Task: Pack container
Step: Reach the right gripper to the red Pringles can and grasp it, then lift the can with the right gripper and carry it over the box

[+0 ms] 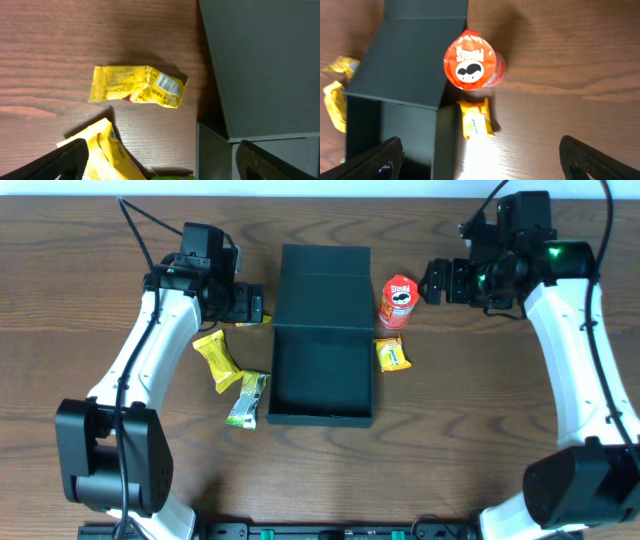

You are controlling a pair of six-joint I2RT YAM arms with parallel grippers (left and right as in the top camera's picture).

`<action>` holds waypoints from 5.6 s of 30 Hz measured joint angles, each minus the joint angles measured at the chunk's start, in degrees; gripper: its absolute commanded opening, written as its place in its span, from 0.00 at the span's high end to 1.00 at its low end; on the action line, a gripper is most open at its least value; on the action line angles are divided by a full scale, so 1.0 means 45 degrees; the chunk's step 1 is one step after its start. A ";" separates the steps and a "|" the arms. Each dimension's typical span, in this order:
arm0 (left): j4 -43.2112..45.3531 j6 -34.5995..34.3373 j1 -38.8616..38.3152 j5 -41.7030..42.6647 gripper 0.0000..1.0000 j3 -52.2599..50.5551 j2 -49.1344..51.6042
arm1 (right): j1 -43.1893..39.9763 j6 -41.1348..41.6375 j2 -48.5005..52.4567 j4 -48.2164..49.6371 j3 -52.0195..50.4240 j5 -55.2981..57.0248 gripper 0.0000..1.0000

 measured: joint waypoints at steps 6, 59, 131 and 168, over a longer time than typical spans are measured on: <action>0.0083 -0.0355 0.0000 0.0272 0.05 0.0000 0.0019 | 0.0000 0.0928 0.0000 0.0724 0.0000 -0.0238 0.03; -0.0151 -0.6499 -0.0024 -0.3249 0.05 0.0005 0.0306 | 0.1559 0.5581 0.4420 0.3876 0.0019 0.1370 0.01; -0.0005 -0.6499 -0.0024 -0.3211 0.04 0.0005 0.0316 | 0.1671 0.4221 0.4420 -0.2686 0.2035 -0.7902 0.37; -0.0374 -0.6499 -0.0024 -0.3211 0.05 0.0005 0.0316 | 0.3648 0.8291 0.4420 0.5921 -0.2686 -0.9292 0.32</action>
